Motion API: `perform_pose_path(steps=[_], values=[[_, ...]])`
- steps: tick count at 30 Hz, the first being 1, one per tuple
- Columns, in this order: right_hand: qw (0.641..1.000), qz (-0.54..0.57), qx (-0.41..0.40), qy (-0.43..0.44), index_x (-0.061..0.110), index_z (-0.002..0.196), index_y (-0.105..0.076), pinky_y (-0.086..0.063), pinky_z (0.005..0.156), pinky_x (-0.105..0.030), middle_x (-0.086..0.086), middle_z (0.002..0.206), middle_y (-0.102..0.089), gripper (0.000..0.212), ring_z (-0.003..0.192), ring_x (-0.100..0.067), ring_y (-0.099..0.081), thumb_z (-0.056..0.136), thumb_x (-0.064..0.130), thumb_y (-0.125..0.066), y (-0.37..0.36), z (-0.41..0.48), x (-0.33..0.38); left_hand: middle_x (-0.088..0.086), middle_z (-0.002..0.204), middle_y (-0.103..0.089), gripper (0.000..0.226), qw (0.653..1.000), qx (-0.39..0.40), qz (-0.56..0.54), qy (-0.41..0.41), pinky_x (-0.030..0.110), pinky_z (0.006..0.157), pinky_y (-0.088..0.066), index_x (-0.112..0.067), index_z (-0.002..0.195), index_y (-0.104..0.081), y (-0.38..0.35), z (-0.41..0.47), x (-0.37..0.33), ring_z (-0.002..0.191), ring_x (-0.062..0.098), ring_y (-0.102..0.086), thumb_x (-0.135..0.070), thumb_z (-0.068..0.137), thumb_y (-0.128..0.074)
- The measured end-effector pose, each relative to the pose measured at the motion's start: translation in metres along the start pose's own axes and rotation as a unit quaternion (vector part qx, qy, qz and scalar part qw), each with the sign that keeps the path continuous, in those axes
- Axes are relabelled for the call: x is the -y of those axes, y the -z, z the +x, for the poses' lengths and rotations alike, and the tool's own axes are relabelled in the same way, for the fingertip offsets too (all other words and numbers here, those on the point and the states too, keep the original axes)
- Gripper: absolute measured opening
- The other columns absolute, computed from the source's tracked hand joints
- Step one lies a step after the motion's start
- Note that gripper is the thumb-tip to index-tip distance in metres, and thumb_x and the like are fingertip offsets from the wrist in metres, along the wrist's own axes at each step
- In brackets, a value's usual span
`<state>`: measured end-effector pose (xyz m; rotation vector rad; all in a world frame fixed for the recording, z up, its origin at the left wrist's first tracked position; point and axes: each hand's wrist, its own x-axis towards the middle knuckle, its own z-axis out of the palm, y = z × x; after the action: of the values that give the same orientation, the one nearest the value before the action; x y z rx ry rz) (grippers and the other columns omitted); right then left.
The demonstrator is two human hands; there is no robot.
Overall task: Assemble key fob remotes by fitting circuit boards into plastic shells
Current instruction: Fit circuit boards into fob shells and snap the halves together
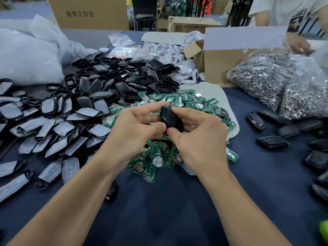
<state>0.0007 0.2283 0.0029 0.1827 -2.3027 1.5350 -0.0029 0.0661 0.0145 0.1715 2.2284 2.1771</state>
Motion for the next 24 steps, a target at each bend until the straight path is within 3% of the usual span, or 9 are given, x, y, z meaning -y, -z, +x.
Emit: perform_pose_path(steps=[7,11,16,21,24], values=[[0.992,0.102,0.065,-0.026,0.036,0.103,-0.081,-0.058,0.086,-0.016,0.022,0.093,-0.078,0.048,0.092,0.004,-0.074,0.07,0.002,-0.084,0.0073,0.0053,-0.0051,0.012,0.102,-0.08,0.055,1.0,0.01,-0.028,0.008,0.023,0.074,-0.059,-0.008,0.126,-0.072,0.0079,0.0032,0.0026,0.087,0.019,-0.076,-0.012,0.072,-0.081],[0.988,0.127,0.08,-0.039,0.036,0.103,-0.081,-0.059,0.091,-0.025,0.017,0.097,-0.079,0.049,0.096,0.0,-0.075,0.07,0.001,-0.086,0.0074,0.0065,-0.0053,0.013,0.101,-0.08,0.048,1.0,0.009,-0.017,-0.005,0.024,0.074,-0.059,-0.008,0.122,-0.074,0.0087,0.0032,0.002,0.087,0.02,-0.076,-0.006,0.076,-0.082],[0.986,0.134,0.088,-0.033,0.038,0.101,-0.081,-0.059,0.089,-0.02,0.018,0.096,-0.079,0.049,0.096,0.0,-0.075,0.071,0.001,-0.088,0.0084,0.008,-0.0067,0.013,0.101,-0.08,0.044,1.0,0.0,-0.011,-0.023,0.029,0.079,-0.06,-0.006,0.121,-0.074,0.0057,0.0015,0.0,0.092,0.026,-0.077,0.008,0.079,-0.079],[0.986,0.145,0.08,-0.021,0.024,0.11,-0.081,-0.061,0.091,-0.029,0.012,0.099,-0.08,0.046,0.097,-0.005,-0.076,0.072,0.0,-0.089,0.0087,0.0061,-0.0047,0.012,0.1,-0.08,0.045,0.999,-0.011,-0.011,-0.037,0.026,0.073,-0.059,-0.01,0.118,-0.077,0.0043,-0.0015,-0.0046,0.089,0.024,-0.077,-0.001,0.075,-0.084],[0.988,0.134,0.082,-0.012,0.027,0.109,-0.081,-0.061,0.09,-0.029,0.014,0.1,-0.08,0.046,0.096,-0.004,-0.076,0.071,0.002,-0.089,0.0104,0.0065,-0.004,0.013,0.099,-0.08,0.046,0.999,-0.005,-0.012,-0.036,0.023,0.069,-0.058,-0.012,0.117,-0.078,0.0046,-0.0022,-0.0064,0.085,0.021,-0.075,-0.008,0.072,-0.084]])
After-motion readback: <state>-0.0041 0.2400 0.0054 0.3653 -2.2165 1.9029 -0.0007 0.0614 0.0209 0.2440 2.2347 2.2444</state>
